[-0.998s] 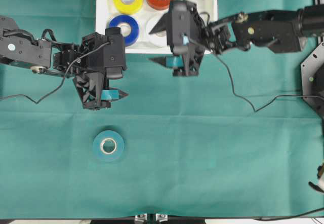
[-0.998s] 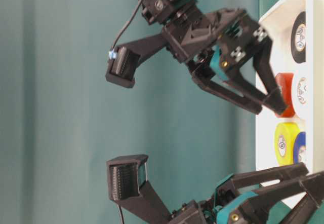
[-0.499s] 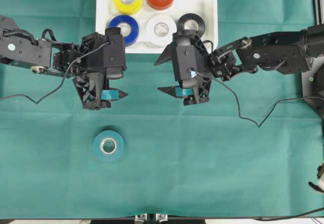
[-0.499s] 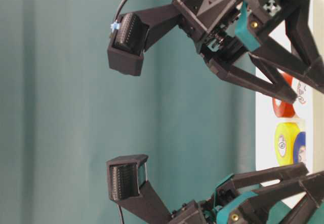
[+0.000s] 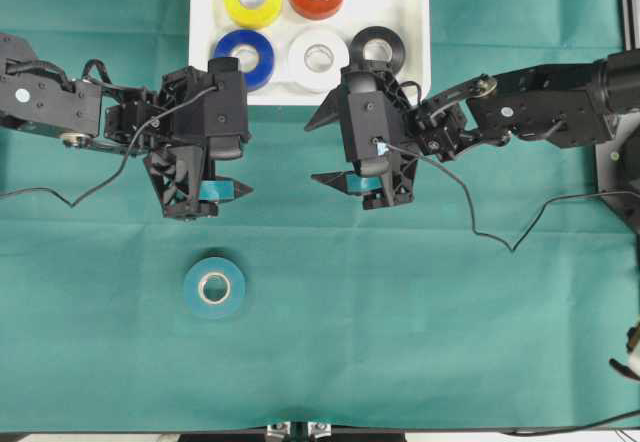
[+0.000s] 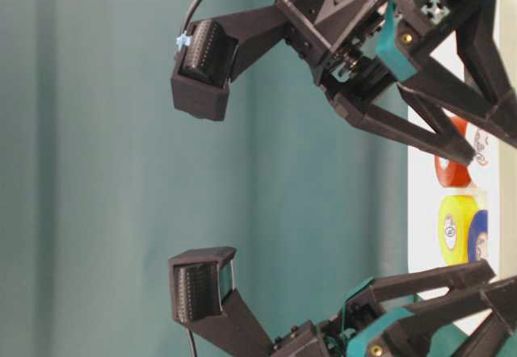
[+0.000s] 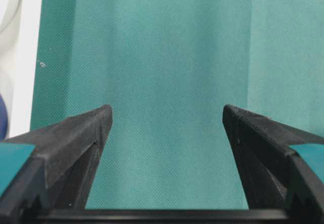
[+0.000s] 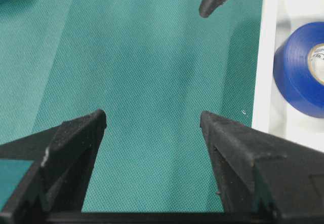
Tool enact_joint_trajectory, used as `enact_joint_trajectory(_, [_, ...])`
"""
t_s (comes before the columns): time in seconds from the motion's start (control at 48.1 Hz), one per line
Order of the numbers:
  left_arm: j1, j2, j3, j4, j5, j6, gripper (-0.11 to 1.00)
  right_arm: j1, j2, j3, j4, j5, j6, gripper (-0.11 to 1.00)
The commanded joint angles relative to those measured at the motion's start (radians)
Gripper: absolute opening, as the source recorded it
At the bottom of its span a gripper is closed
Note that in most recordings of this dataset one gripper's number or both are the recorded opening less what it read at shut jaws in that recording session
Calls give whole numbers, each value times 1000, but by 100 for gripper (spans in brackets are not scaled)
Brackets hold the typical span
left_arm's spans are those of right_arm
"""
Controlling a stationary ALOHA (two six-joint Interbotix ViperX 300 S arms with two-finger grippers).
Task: Put the tape alternately from left to right into the white case.
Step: 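Lower the left gripper onto the teal tape roll and grasp it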
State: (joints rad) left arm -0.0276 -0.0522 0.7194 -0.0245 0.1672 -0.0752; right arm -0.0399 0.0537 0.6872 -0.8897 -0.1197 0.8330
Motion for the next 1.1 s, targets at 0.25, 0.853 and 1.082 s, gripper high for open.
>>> enact_joint_trajectory(0.25, [-83, -25, -8, -2, 0, -118, 81, 3, -31, -9, 3, -3, 3, 81])
enact_joint_trajectory(0.853, [-290, 9, 0, -2, 2, -288, 81, 3, -31, -11, 3, -3, 3, 81])
enact_joint_trajectory(1.082, [-302, 66, 0, -2, 2, -290, 81, 8, -31, -14, 3, -6, 3, 81])
